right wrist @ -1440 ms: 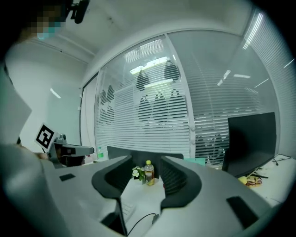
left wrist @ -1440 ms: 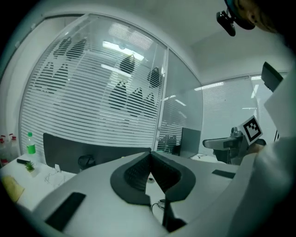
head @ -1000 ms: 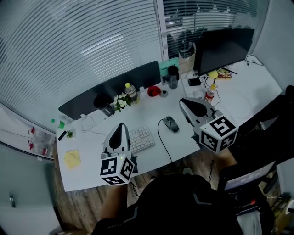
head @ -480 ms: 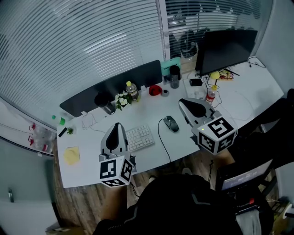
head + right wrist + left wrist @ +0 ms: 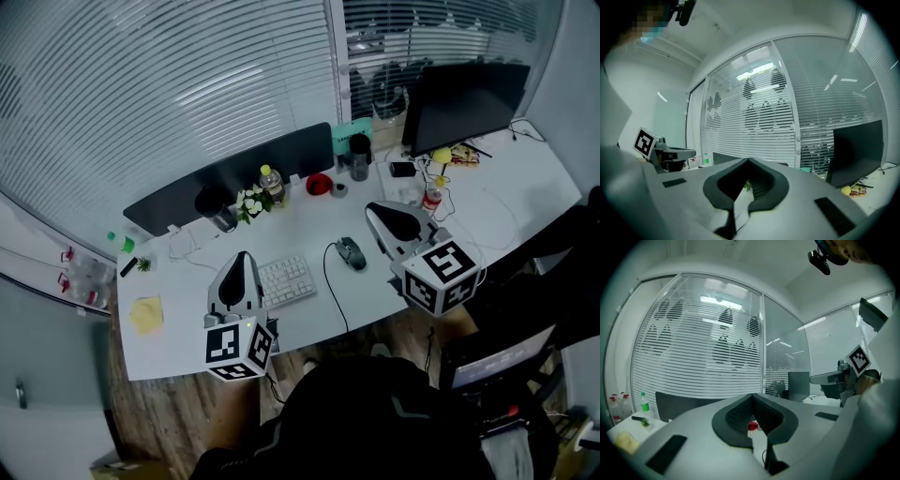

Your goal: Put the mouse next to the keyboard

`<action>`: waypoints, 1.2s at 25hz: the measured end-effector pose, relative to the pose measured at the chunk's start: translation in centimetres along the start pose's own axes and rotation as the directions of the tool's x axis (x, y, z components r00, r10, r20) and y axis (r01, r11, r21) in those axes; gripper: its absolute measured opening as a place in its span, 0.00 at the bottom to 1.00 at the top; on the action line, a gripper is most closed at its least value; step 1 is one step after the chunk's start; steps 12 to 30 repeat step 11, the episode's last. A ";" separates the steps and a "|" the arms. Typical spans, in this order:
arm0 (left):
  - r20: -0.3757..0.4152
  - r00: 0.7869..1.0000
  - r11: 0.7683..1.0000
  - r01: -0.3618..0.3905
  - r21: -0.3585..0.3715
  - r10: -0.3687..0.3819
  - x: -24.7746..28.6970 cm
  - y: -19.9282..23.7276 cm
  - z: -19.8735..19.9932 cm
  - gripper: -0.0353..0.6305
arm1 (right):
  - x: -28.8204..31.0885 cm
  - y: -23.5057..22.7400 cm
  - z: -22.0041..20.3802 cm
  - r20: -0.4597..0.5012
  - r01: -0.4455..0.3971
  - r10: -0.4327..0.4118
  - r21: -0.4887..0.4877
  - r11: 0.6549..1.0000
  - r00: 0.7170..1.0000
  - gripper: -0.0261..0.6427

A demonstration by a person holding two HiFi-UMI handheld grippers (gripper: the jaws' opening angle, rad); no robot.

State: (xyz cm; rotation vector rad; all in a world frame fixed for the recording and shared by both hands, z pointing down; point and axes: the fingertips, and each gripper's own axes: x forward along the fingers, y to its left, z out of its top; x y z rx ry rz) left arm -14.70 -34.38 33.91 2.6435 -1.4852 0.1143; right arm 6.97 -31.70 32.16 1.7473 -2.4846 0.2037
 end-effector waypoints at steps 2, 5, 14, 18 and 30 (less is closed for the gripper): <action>0.002 1.000 1.000 -0.001 0.002 0.001 -0.1 -0.1 0.0 0.10 | -0.1 0.0 -0.1 -0.001 0.003 -0.003 -0.001 1.000 1.000 0.04; 0.002 1.000 1.000 -0.001 0.003 0.001 -0.1 -0.1 -0.1 0.10 | -0.1 -0.1 -0.3 -0.002 0.005 -0.005 -0.002 1.000 1.000 0.04; -0.001 1.000 1.000 -0.003 0.006 0.003 -0.1 0.0 -0.2 0.10 | 0.0 -0.2 -0.4 -0.003 0.010 -0.010 0.001 1.000 1.000 0.04; -0.001 1.000 1.000 -0.003 0.006 0.003 -0.1 0.0 -0.2 0.10 | 0.0 -0.2 -0.4 -0.003 0.010 -0.010 0.001 1.000 1.000 0.04; -0.001 1.000 1.000 -0.003 0.006 0.003 -0.1 0.0 -0.2 0.10 | 0.0 -0.2 -0.4 -0.003 0.010 -0.010 0.001 1.000 1.000 0.04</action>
